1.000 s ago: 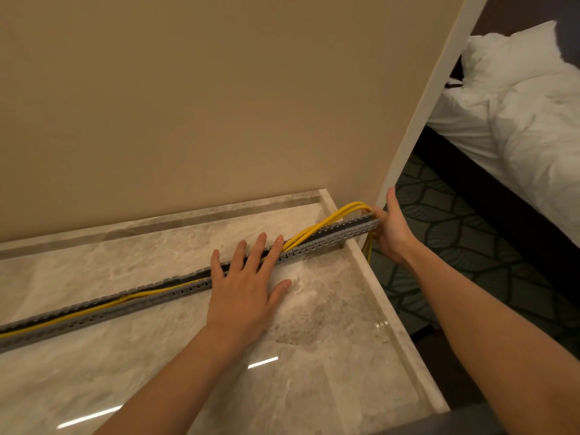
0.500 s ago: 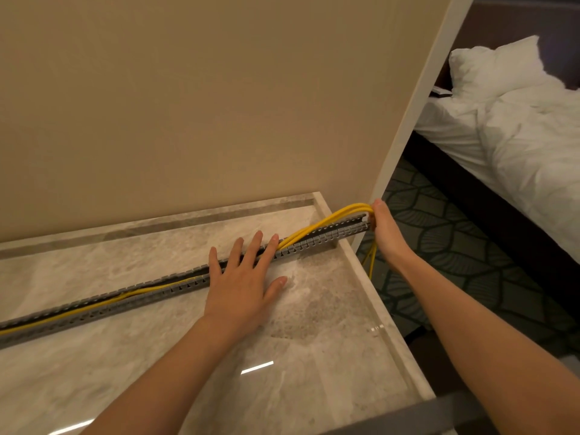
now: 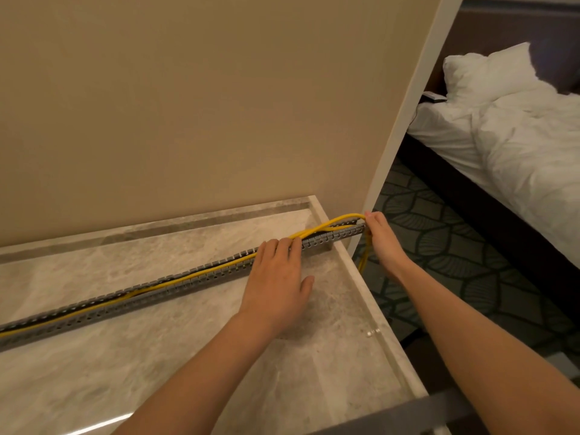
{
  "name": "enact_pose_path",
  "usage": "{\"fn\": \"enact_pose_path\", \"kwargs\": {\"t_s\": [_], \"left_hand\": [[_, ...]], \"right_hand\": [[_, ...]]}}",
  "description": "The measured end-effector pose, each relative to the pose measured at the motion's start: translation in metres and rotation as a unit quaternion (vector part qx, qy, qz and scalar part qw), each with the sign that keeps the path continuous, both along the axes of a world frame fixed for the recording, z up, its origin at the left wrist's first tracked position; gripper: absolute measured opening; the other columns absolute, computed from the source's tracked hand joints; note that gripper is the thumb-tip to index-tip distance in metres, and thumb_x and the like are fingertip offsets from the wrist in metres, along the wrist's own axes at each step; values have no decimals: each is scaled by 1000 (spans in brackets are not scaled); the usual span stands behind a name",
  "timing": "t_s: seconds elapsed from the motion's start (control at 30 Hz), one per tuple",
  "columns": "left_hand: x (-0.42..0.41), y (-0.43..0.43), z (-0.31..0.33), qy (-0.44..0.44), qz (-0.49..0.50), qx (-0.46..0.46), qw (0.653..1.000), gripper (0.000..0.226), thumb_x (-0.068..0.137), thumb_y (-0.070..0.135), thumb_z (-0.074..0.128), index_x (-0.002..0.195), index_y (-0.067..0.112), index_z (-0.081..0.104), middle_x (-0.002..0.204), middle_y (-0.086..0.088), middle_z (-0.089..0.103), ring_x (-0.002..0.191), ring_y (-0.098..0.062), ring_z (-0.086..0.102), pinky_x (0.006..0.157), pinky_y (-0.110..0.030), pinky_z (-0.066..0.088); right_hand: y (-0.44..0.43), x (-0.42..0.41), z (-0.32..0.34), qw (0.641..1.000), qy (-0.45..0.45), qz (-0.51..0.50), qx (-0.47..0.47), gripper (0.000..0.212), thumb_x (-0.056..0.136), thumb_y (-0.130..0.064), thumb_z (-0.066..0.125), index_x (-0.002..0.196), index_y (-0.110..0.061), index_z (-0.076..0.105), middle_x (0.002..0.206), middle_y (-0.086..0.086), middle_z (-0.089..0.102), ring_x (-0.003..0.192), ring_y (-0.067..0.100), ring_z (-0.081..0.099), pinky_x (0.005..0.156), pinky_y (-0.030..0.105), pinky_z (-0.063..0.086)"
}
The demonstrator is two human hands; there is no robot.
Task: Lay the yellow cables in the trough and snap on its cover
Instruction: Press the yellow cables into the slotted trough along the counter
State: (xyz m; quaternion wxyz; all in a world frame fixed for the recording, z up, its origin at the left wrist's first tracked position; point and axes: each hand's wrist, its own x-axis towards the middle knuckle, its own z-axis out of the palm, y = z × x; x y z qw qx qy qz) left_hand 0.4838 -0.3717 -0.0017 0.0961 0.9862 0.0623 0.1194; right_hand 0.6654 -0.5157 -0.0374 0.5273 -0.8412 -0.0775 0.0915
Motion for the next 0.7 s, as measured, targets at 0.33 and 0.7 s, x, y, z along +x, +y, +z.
{"fn": "enact_pose_path", "kwargs": {"t_s": [0.33, 0.7], "left_hand": [[2, -1, 0, 25, 3, 43, 999, 54, 92, 39, 41, 135, 8, 31, 131, -8, 39, 114, -24, 37, 103, -35, 33], [2, -1, -4, 23, 8, 39, 999, 59, 88, 42, 44, 135, 8, 31, 135, -8, 37, 119, -25, 35, 106, -36, 29]], "right_hand": [[-4, 1, 3, 999, 18, 12, 37, 47, 87, -52, 49, 93, -6, 59, 82, 1, 51, 73, 10, 47, 66, 23, 38], [4, -31, 25, 892, -424, 118, -101, 27, 86, -21, 61, 111, -10, 62, 107, 8, 58, 103, 15, 48, 87, 22, 35]]}}
